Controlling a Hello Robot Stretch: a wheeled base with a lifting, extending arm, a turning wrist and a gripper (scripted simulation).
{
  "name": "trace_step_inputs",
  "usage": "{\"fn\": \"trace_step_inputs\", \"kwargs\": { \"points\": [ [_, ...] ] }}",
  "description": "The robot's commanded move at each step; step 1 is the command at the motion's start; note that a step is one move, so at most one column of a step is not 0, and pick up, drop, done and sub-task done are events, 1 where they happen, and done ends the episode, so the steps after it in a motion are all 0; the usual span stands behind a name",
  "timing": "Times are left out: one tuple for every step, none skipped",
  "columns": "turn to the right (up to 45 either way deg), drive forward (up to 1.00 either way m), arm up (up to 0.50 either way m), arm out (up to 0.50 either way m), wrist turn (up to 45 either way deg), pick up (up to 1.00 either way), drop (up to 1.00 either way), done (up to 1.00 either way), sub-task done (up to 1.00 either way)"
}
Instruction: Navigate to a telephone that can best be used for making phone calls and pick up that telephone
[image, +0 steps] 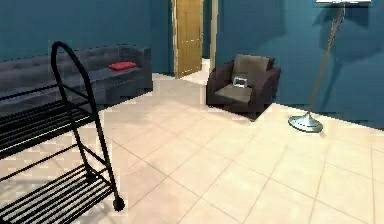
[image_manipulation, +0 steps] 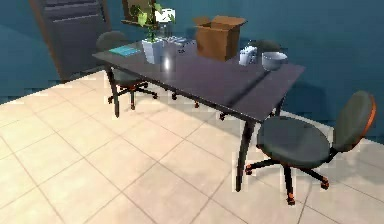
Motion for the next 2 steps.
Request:
{"fn": "trace_step_inputs", "kwargs": {
  "points": [
    [0.0, 1.0, 0.0, 0.0, 0.0, 0.0, 0.0, 0.0, 0.0],
    [-21.0, 0.0, 0.0, 0.0, 0.0, 0.0, 0.0, 0.0, 0.0]
  ]
}}
